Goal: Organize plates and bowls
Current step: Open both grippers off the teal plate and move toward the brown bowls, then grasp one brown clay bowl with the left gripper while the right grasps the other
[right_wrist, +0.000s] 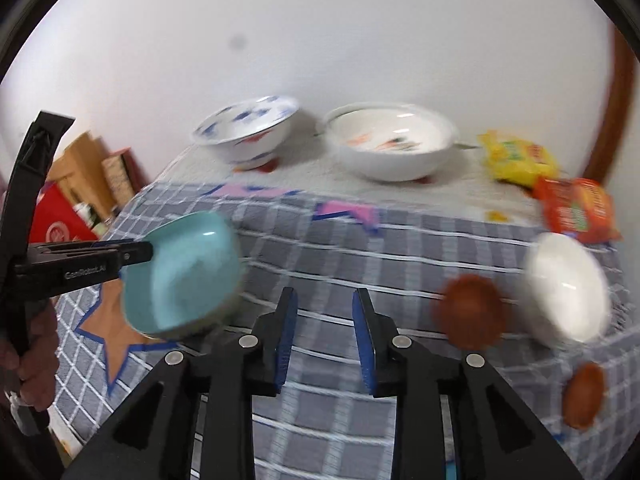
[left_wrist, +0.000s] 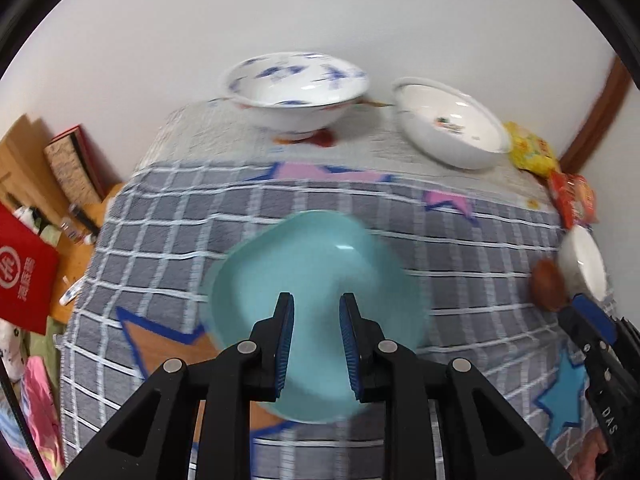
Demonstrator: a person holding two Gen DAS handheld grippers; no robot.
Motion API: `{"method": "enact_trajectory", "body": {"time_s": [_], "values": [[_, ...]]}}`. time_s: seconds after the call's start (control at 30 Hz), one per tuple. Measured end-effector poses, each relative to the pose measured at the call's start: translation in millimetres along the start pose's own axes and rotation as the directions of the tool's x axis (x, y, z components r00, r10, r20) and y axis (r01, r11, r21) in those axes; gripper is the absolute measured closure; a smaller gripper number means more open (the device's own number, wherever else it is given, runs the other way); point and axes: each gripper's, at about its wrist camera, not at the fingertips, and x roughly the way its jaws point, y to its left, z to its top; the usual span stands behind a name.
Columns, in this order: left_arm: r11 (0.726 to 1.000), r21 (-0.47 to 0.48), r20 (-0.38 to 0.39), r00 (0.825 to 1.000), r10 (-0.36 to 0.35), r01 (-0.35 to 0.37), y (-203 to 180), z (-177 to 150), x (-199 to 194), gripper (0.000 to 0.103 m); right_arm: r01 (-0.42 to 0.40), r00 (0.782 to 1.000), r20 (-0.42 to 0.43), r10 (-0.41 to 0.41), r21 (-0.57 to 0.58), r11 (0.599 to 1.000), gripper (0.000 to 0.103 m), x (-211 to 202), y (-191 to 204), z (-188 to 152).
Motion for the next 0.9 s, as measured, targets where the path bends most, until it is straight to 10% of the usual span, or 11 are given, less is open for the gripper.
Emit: {"method": "enact_trajectory", "body": {"time_s": [0.43,0.9], "values": [[0.983,0.161,-0.013,0.996,-0.089,0.09,-137.9,-6.4,-2.4,0.056,0.213,0.976,-0.011,-0.216,0.212,0.954,0.072,-79.3,-164.2,-52.7],[0.971,0.197,-0.123,0.986,-0.109,0.132,-201.6,-10.3,46.6,0.053,0.241,0.97,-0.11,-0.216,0.334,0.911,0.068,-60.3,-245.1,-101.2]]}}
